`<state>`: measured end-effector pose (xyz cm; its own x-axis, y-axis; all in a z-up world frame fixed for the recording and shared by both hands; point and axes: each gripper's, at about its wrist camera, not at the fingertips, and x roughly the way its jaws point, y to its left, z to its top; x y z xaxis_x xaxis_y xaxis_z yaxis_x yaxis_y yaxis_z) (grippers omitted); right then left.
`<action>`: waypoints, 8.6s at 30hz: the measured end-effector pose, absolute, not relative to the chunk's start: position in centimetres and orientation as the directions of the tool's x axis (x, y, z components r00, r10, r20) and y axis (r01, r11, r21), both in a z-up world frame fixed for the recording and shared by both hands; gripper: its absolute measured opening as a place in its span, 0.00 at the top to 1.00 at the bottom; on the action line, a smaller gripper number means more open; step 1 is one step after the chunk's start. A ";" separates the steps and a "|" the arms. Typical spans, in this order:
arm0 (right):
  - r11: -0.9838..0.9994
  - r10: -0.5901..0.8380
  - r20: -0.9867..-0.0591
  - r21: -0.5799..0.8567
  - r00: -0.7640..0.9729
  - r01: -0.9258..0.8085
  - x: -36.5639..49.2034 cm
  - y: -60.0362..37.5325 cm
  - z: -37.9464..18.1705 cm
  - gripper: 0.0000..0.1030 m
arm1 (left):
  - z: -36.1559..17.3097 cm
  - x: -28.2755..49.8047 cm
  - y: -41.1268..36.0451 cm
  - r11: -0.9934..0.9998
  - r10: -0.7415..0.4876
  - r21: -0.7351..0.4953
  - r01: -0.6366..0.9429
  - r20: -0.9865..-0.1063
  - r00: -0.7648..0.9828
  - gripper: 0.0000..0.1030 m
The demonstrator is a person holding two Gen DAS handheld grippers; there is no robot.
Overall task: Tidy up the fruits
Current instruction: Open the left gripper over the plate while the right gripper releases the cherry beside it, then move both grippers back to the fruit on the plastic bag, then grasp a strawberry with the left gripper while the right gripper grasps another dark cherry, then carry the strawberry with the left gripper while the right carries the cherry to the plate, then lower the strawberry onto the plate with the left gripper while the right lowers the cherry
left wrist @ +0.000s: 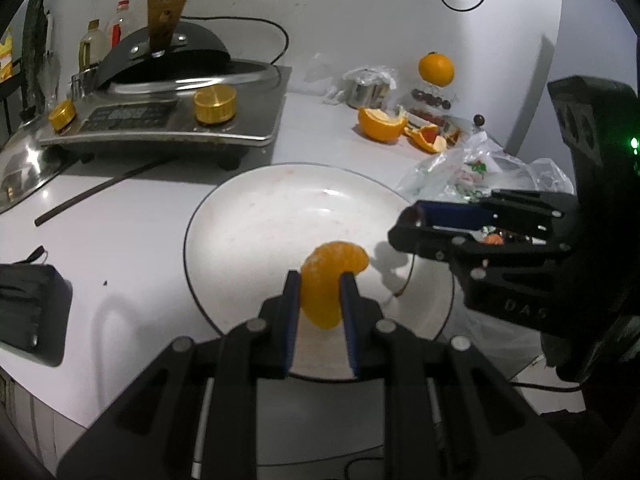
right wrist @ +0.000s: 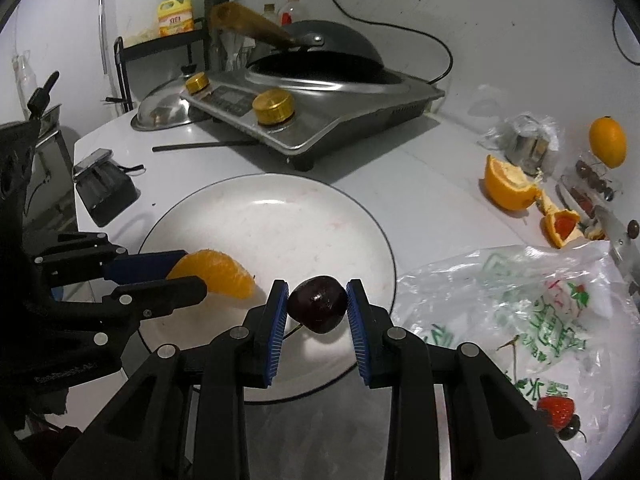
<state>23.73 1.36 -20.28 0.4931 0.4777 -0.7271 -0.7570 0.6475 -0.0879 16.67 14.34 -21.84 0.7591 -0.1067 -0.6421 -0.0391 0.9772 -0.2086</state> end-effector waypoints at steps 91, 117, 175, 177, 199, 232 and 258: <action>0.797 0.459 -0.691 0.042 0.558 -0.602 25.8 -18.4 -21.3 0.63 | -18.2 21.1 -3.3 0.986 -0.143 -0.028 0.166 -0.660 0.737 0.37; 0.800 0.489 -0.651 0.070 0.581 -0.596 26.9 -20.7 -20.1 0.71 | -21.8 25.2 -6.6 0.926 -0.082 0.208 0.316 -0.706 0.704 0.48; 0.771 0.481 -0.623 -0.033 0.616 -0.636 23.3 -15.2 -16.4 0.71 | -16.5 20.9 0.4 0.963 -0.199 0.027 0.270 -0.605 0.771 0.68; 0.766 0.486 -0.624 -0.034 0.612 -0.642 23.2 -14.7 -16.4 0.71 | -16.3 20.6 1.1 0.967 -0.192 0.020 0.254 -0.598 0.778 0.68; 0.712 0.503 -0.642 -0.073 0.579 -0.698 22.1 -9.0 -16.1 0.71 | -16.6 18.4 8.9 0.994 -0.099 -0.023 0.104 -0.551 0.828 0.67; 0.653 0.529 -0.663 -0.080 0.530 -0.753 24.5 -2.5 -16.2 0.71 | -18.5 20.2 15.3 1.000 -0.022 -0.029 0.008 -0.537 0.843 0.67; 0.604 0.512 -0.742 -0.048 0.433 -0.796 28.4 5.3 -20.0 0.71 | -20.3 22.9 17.7 0.996 -0.035 -0.091 -0.023 -0.586 0.809 0.64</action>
<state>28.35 5.33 -19.98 0.4329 0.5119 -0.7420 -0.7957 0.6038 -0.0477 22.95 17.74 -20.34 0.8092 -0.0347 -0.5865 -0.0231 0.9956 -0.0908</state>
